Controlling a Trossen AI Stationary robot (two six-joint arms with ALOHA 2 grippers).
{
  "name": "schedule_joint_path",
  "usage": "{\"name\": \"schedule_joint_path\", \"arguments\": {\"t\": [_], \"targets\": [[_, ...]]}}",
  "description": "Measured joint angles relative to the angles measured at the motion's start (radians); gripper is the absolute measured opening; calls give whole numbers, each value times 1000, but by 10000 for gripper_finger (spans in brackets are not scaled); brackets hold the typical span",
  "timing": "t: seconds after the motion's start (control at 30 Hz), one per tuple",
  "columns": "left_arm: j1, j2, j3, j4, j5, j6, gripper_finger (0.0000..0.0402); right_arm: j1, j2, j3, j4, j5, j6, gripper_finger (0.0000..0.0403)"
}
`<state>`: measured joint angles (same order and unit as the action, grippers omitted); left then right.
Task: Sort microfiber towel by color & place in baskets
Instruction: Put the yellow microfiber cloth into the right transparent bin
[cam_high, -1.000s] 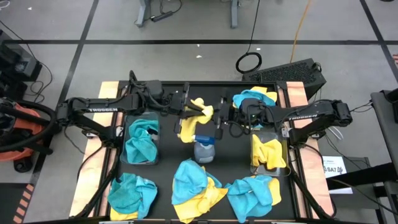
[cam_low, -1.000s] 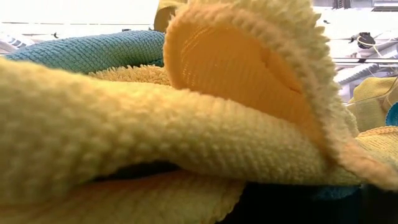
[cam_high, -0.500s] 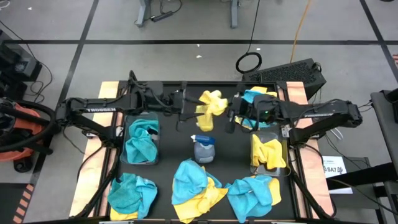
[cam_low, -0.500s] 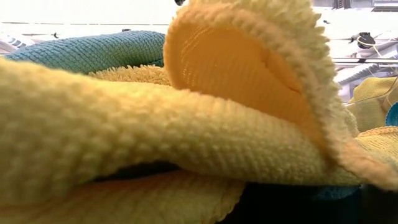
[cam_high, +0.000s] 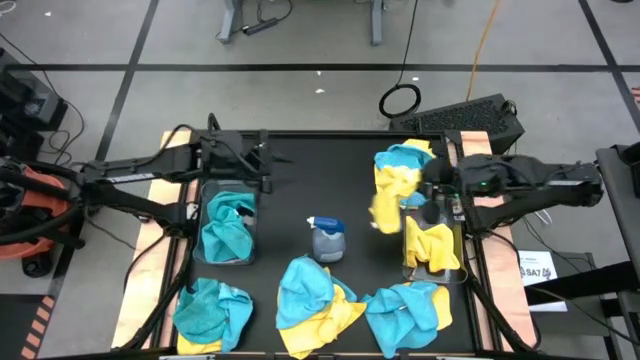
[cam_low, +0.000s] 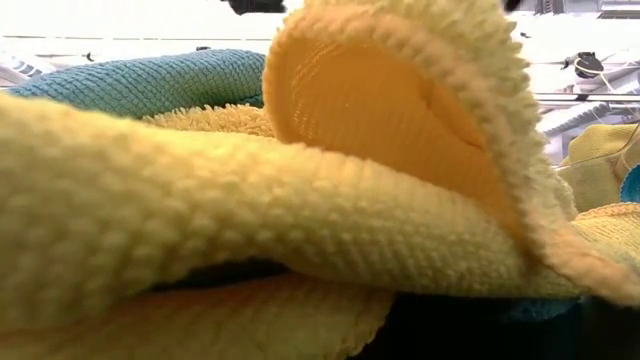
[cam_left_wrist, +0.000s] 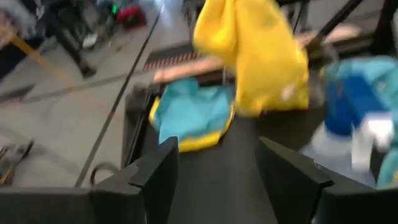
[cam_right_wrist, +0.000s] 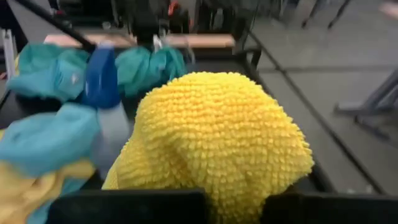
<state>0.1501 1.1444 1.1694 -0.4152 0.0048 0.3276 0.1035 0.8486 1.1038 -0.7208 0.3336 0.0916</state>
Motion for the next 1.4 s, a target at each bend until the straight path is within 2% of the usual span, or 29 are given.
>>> {"name": "schedule_joint_path", "arguments": {"t": [0.17, 0.33, 0.53, 0.67, 0.87, 1.1, 1.4], "targets": [[0, -62, 0, -132, -18, -32, 219, 23, -97, 0, -262, -58, 143, 13], [0, -82, 0, -198, -18, -57, 219, 24, -123, 0, -519, -137, 296, 14], [-8, -78, -24, -230, -13, -96, 219, 24, -104, -2, -651, -245, 405, 15], [-23, -77, -71, -219, -11, -119, 219, 24, -91, -54, -671, -293, 418, 15], [-51, -77, -150, -204, -9, -148, 219, 24, -75, -225, -656, -365, 430, 15], [-75, -77, -174, -180, -9, -166, 219, 24, -26, -376, -534, -367, 540, 15], [-86, -77, -175, -164, -9, -166, 219, 24, 94, -449, -447, -365, 632, 15]]}}
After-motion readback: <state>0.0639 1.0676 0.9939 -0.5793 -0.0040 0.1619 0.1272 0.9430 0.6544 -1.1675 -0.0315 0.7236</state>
